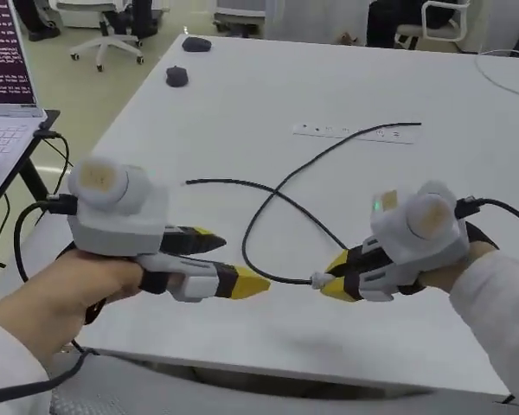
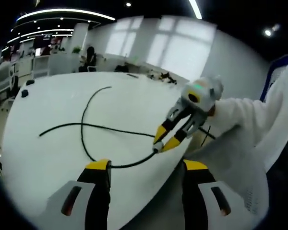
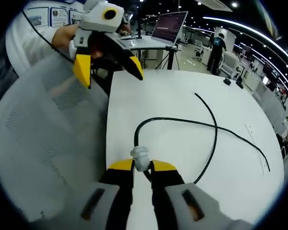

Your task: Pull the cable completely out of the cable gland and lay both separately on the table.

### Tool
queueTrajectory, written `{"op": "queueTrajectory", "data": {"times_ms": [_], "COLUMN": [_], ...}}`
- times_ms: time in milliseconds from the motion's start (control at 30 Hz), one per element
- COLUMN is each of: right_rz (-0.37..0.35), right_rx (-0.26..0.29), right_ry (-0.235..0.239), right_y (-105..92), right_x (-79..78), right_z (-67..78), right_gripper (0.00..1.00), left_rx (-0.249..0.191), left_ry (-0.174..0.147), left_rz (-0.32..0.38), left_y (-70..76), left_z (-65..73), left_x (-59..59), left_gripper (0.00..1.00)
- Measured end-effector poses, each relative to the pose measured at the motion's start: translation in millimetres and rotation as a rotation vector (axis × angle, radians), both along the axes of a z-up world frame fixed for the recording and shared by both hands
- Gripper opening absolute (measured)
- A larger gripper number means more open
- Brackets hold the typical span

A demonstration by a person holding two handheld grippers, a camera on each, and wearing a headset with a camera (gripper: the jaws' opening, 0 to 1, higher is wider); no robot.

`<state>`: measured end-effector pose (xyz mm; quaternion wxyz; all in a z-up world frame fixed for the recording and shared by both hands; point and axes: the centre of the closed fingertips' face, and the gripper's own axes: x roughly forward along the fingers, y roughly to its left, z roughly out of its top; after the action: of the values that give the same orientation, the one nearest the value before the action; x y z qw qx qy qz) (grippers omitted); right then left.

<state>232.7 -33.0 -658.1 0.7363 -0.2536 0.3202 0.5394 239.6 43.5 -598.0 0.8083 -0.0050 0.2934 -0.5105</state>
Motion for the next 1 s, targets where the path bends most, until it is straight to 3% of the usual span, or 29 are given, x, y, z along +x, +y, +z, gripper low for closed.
{"op": "queueTrajectory", "data": {"times_ms": [167, 300, 500, 600, 633, 800, 933, 1000], "right_rz": [-0.006, 0.006, 0.035, 0.059, 0.065, 0.064, 0.041, 0.044], "right_rx": [0.018, 0.045, 0.038, 0.014, -0.024, -0.023, -0.017, 0.000], "right_ry": [-0.033, -0.073, -0.140, -0.171, -0.186, -0.200, -0.214, -0.218], "right_y": [10.4, 21.6, 33.7, 36.4, 32.3, 32.4, 32.2, 36.3], "right_x": [-6.9, -13.6, -25.2, -29.2, -28.8, -36.4, -40.4, -43.2], "right_z": [27.7, 52.1, 82.5, 90.8, 90.1, 96.4, 104.4, 110.0], "right_gripper": [0.10, 0.10, 0.11, 0.11, 0.11, 0.11, 0.11, 0.11], "left_rx": [-0.079, -0.085, -0.106, -0.118, -0.125, -0.166, -0.289, -0.278], "left_ry": [0.006, 0.001, 0.006, 0.009, 0.018, 0.045, 0.117, 0.103], "left_rz": [-0.028, -0.052, -0.110, -0.132, -0.149, -0.168, -0.174, -0.190], "left_y": [-12.4, -18.4, -27.6, -31.1, -32.1, -33.9, -40.0, -41.1], "left_z": [20.7, 26.0, 32.6, 35.5, 36.6, 42.1, 58.6, 58.8], "left_x": [-2.2, -5.0, -12.3, -15.1, -18.1, -25.7, -34.4, -37.0], "left_gripper": [0.49, 0.47, 0.40, 0.34, 0.33, 0.30, 0.24, 0.24]}}
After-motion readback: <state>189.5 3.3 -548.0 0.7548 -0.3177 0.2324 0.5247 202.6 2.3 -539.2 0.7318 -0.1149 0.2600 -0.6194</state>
